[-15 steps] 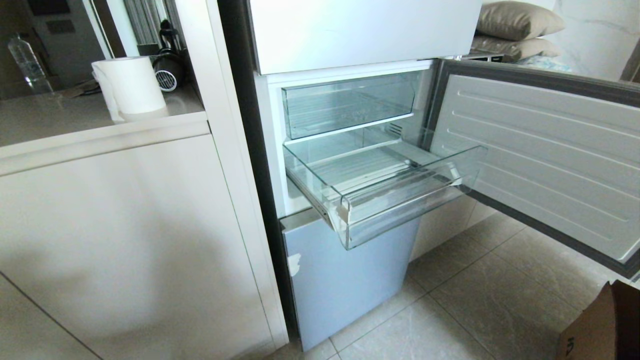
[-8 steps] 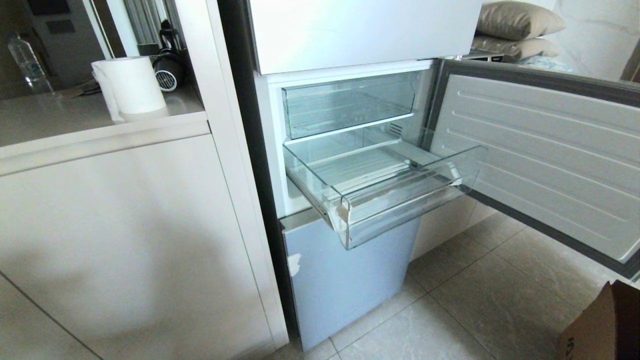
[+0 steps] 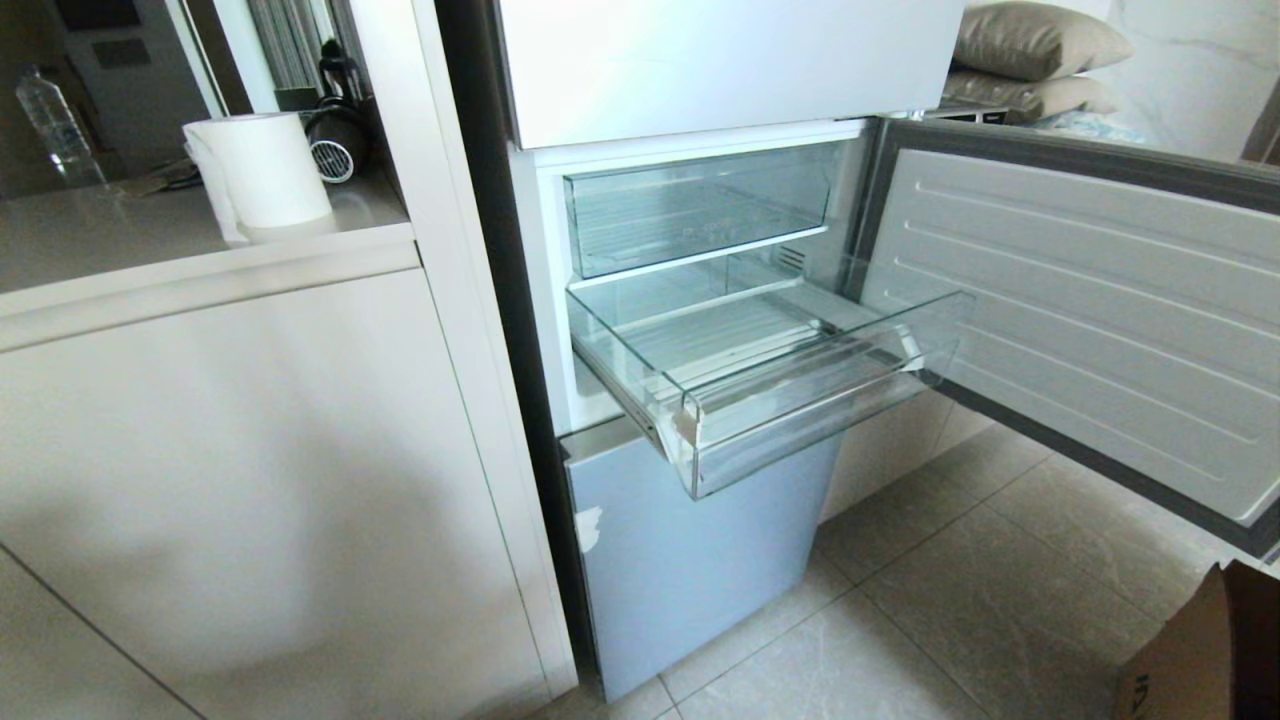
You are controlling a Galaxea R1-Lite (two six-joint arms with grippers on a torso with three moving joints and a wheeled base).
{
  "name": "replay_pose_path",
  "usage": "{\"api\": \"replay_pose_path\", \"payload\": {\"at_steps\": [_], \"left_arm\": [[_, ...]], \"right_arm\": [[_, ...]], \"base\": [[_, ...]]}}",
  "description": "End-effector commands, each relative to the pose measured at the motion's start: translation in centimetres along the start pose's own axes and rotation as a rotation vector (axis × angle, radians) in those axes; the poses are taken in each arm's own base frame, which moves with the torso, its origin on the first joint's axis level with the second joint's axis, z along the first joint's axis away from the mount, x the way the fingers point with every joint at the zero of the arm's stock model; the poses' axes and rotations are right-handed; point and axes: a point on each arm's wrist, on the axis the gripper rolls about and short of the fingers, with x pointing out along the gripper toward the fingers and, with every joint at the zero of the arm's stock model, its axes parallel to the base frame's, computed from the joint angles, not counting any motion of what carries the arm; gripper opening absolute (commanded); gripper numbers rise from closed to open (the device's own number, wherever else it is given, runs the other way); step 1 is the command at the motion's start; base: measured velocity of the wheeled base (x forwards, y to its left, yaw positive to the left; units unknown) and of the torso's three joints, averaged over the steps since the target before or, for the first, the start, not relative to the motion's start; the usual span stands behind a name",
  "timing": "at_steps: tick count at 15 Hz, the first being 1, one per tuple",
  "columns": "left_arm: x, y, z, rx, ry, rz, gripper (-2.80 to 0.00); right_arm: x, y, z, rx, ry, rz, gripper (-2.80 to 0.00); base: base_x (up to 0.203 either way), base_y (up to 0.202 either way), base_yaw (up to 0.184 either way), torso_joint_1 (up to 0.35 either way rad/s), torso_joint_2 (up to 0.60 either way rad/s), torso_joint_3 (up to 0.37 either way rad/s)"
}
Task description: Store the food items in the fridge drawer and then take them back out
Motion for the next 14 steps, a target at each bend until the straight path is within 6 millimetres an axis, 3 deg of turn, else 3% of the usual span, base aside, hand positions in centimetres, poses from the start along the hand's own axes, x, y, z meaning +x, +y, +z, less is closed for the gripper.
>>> {"api": "replay_pose_path", "payload": {"at_steps": [1,7,8,14], "left_arm": [[0.0,0.0,0.0,0.000,0.002,0.000,-2.80],[0.0,0.0,0.0,0.000,0.001,0.000,-2.80],[0.0,0.0,0.0,0.000,0.002,0.000,-2.80],[0.0,0.0,0.0,0.000,0.002,0.000,-2.80]], "right_arm": [[0.5,0.5,-0.4,-0.003,-0.003,0.021,0.00],[1.3,1.1,-1.3,0.001,0.005,0.051,0.00],[1.4,1.1,-1.2,0.001,-0.003,0.049,-2.80],[0.1,0.8,0.5,0.030,-0.044,0.035,-2.80]], "base": [[0.000,0.000,0.000,0.000,0.00,0.000],[0.000,0.000,0.000,0.000,0.00,0.000],[0.000,0.000,0.000,0.000,0.00,0.000],[0.000,0.000,0.000,0.000,0.00,0.000]]}}
